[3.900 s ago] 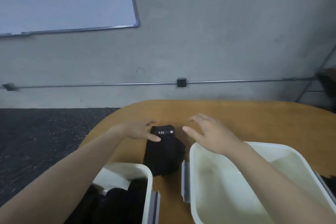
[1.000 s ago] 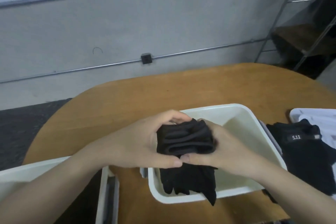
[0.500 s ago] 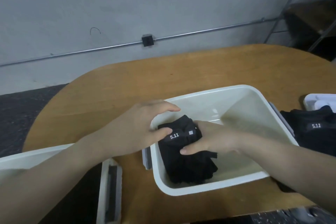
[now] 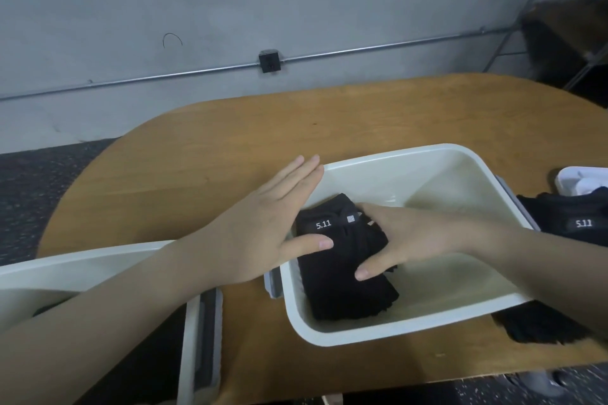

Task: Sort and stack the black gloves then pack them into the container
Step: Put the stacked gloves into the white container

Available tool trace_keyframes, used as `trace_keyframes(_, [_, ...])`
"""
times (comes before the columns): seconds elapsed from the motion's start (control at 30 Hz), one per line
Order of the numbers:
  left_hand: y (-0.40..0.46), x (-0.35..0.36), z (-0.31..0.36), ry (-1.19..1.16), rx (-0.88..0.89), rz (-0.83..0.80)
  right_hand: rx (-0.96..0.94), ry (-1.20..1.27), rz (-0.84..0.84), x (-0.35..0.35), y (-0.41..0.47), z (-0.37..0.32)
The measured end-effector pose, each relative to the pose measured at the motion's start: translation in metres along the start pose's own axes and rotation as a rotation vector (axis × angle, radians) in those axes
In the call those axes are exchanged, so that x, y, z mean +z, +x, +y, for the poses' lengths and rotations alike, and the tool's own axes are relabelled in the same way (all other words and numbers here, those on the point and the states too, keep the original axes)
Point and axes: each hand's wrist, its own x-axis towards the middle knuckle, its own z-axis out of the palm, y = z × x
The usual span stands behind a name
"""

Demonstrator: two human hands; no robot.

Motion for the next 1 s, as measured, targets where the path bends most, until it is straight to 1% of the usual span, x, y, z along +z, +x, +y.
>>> trace_keyframes(0.07, [-0.001,-0.001,0.001,-0.010,0.005,-0.003,0.009,0.007,0.005,0.003,0.003,0.003])
trace_keyframes(0.27, [-0.016,-0.006,-0.001,-0.136,-0.006,-0.057,0.017,-0.006,-0.003,0.018,0.002,-0.004])
trace_keyframes(0.33, [-0.022,-0.007,-0.003,-0.121,-0.002,-0.068,0.028,-0.048,-0.018,0.015,-0.007,-0.010])
trace_keyframes(0.4, [-0.028,-0.007,-0.005,-0.102,-0.015,-0.069,0.004,-0.159,0.012,0.009,-0.021,-0.016])
trace_keyframes(0.47, [-0.034,-0.007,-0.009,-0.110,-0.034,-0.074,-0.004,-0.286,0.096,0.004,-0.042,-0.022])
trace_keyframes(0.5, [-0.038,-0.009,-0.010,-0.116,-0.033,-0.080,-0.011,-0.310,0.140,0.002,-0.056,-0.023])
trace_keyframes(0.57, [-0.043,-0.014,-0.009,-0.108,-0.027,-0.108,-0.041,-0.291,0.197,0.004,-0.083,-0.023])
trace_keyframes(0.67, [-0.043,-0.022,-0.005,-0.030,-0.048,-0.144,-0.072,-0.311,0.324,0.014,-0.124,-0.019])
trace_keyframes(0.77, [-0.033,-0.030,0.003,0.017,-0.018,-0.088,-0.101,-0.317,0.533,0.023,-0.165,-0.007])
trace_keyframes(0.87, [-0.013,-0.033,0.028,-0.021,0.055,-0.018,-0.031,-0.248,0.757,0.033,-0.210,0.014])
trace_keyframes(1.0, [0.020,-0.027,0.083,-0.038,0.176,-0.043,0.142,-0.171,1.017,0.049,-0.261,0.050])
